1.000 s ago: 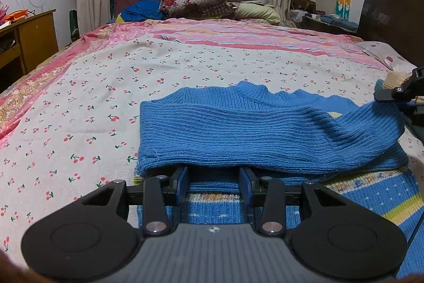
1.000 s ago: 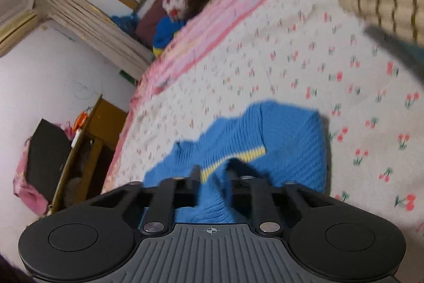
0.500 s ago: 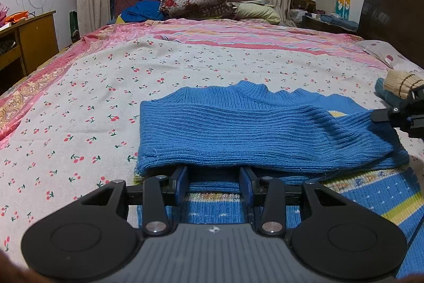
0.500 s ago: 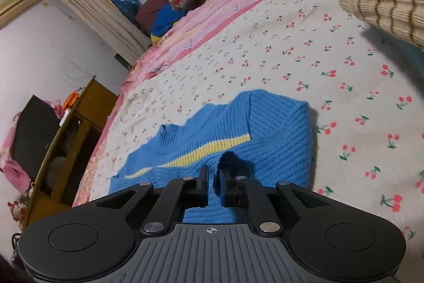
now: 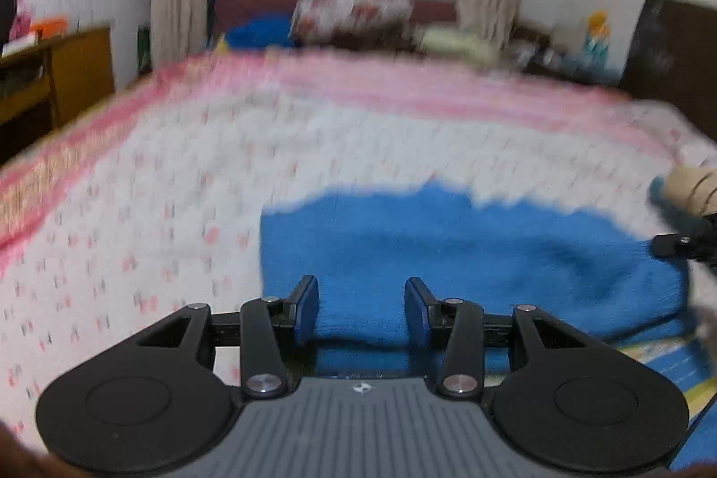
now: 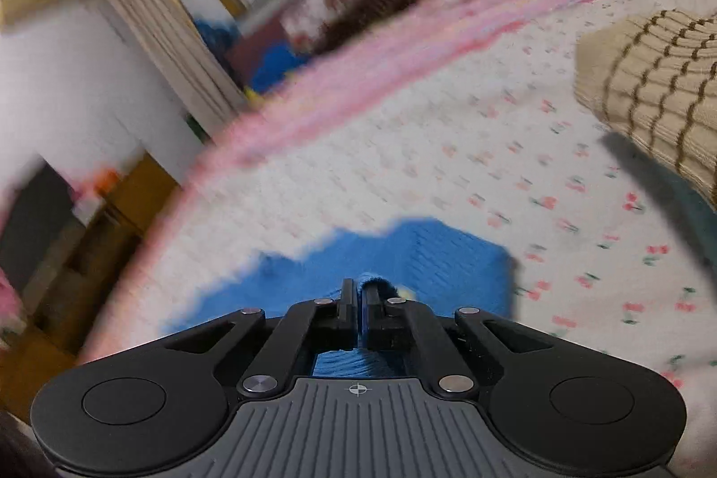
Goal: Fold small clothes
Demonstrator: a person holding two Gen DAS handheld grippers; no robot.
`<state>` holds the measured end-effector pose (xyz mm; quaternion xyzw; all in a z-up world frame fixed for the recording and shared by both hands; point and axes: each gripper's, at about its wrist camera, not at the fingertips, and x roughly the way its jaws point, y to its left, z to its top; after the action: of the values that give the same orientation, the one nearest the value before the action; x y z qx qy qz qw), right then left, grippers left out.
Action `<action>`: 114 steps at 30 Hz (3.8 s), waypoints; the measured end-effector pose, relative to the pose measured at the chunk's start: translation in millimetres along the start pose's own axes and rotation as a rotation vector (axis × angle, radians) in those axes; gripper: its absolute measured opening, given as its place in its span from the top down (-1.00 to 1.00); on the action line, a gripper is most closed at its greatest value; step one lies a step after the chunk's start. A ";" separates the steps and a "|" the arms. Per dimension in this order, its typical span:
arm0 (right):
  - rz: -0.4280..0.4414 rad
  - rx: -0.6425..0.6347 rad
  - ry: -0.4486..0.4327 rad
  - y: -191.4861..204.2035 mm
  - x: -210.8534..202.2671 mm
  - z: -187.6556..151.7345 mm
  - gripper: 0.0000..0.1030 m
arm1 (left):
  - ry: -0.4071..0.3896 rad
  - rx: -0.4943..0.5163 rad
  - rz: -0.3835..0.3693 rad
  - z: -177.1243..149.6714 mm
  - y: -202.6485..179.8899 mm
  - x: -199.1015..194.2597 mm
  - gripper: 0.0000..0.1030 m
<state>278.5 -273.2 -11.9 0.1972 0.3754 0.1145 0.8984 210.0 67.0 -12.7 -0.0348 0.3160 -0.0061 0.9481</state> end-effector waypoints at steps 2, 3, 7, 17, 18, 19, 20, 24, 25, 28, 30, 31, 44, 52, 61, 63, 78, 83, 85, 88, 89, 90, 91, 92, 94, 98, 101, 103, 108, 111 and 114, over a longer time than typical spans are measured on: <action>-0.024 0.007 0.008 -1.0 4.9 -5.7 0.92 | 0.004 0.000 -0.001 -3.4 1.4 2.2 0.04; -0.023 0.022 0.000 -2.0 3.4 -5.7 0.86 | 0.002 0.008 0.002 -1.8 1.0 0.6 0.04; -0.050 0.014 -0.072 1.4 -14.2 -1.4 0.85 | -0.021 0.010 0.011 2.8 0.7 -4.2 0.04; -0.077 -0.214 0.055 31.4 0.8 -30.1 0.88 | 0.024 0.072 0.053 1.4 -4.8 0.7 0.02; -0.089 -0.215 0.061 29.4 4.9 -32.0 0.92 | 0.027 0.075 0.057 1.5 -5.2 0.1 0.02; -0.087 -0.220 0.052 30.0 2.9 -31.6 0.92 | 0.030 0.078 0.060 1.9 -5.3 -0.8 0.02; -0.097 -0.225 0.046 32.5 -0.8 -30.0 0.91 | 0.029 0.080 0.064 2.1 -4.9 -2.0 0.02; -0.080 -0.302 -0.017 47.4 -23.1 -30.0 0.84 | 0.020 0.094 0.068 2.4 -8.2 -10.6 0.02; -0.071 -0.311 -0.012 48.7 -22.6 -31.6 0.84 | 0.025 0.103 0.071 1.8 -9.0 -9.8 0.02; -0.125 -0.315 0.076 46.6 -3.7 -32.7 0.84 | 0.061 0.121 0.077 1.3 -9.9 -5.0 0.01; -0.140 -0.285 0.097 41.9 3.0 -30.9 0.88 | 0.072 0.116 0.077 4.1 -8.8 -6.7 0.01; -0.138 -0.284 0.093 43.5 -1.0 -29.9 0.86 | 0.072 0.118 0.079 4.9 -9.2 -8.2 0.01; -0.104 -0.356 0.152 58.8 -36.0 -61.1 0.82 | 0.173 0.158 0.101 -19.7 -12.9 -21.5 0.01; -0.064 -0.389 0.151 68.6 -68.6 -82.1 0.81 | 0.152 0.193 0.078 -25.1 -17.6 -57.5 0.01; -0.049 -0.420 0.176 73.3 -98.6 -111.9 0.80 | 0.185 0.217 0.055 -45.6 -21.0 -86.3 0.01; -0.048 -0.421 0.180 72.4 -102.9 -117.1 0.78 | 0.201 0.219 0.052 -52.1 -19.4 -90.9 0.01; -0.062 -0.436 0.239 62.0 -126.8 -151.8 0.75 | 0.315 0.209 0.034 -86.3 4.1 -125.3 0.01; -0.072 -0.415 0.261 52.5 -135.3 -159.4 0.69 | 0.354 0.266 0.031 -94.6 1.3 -133.8 0.01; -0.074 -0.407 0.280 48.9 -137.7 -163.8 0.69 | 0.374 0.272 0.026 -97.6 2.5 -136.4 0.01; -0.086 -0.408 0.306 44.8 -141.5 -171.1 0.69 | 0.396 0.272 0.024 -101.4 6.6 -140.8 0.01; -0.089 -0.409 0.314 43.4 -143.1 -173.1 0.68 | 0.403 0.270 0.022 -102.2 8.2 -142.6 0.01; -0.090 -0.408 0.320 42.0 -145.5 -175.1 0.68 | 0.408 0.265 0.021 -102.9 10.2 -144.4 0.00; -0.091 -0.406 0.322 41.3 -147.5 -176.0 0.68 | 0.415 0.257 0.020 -103.4 12.7 -145.9 0.00; -0.091 -0.402 0.324 40.7 -150.1 -176.4 0.67 | 0.420 0.246 0.020 -103.4 15.4 -147.1 0.00; -0.091 -0.394 0.326 40.0 -154.6 -176.0 0.61 | 0.428 0.233 0.021 -104.4 19.8 -148.6 -0.01; -0.099 -0.390 0.355 37.5 -158.0 -178.8 0.45 | 0.449 0.215 0.014 -107.3 23.5 -146.5 -0.01; -0.096 -0.368 0.385 35.2 -154.6 -181.4 0.43 | 0.473 0.227 0.005 -109.4 20.2 -141.0 -0.02; -0.102 -0.363 0.394 35.4 -151.8 -182.4 0.42 | 0.485 0.232 0.006 -109.4 19.2 -137.7 -0.05; -0.097 -0.364 0.402 37.1 -150.0 -183.7 0.35 | 0.507 0.192 -0.004 -107.9 24.8 -136.5 -0.09; -0.099 -0.335 0.406 31.2 -154.1 -181.5 0.38 | 0.495 0.169 0.003 -108.1 29.1 -142.4 -0.09; -0.095 -0.307 0.418 26.4 -153.8 -180.4 0.38 | 0.475 0.150 0.033 -108.4 32.0 -145.4 -0.09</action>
<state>40.7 -255.6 -19.0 0.0128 0.5400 0.1659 0.8250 28.3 97.1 -14.4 0.0431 0.5290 -0.0218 0.8472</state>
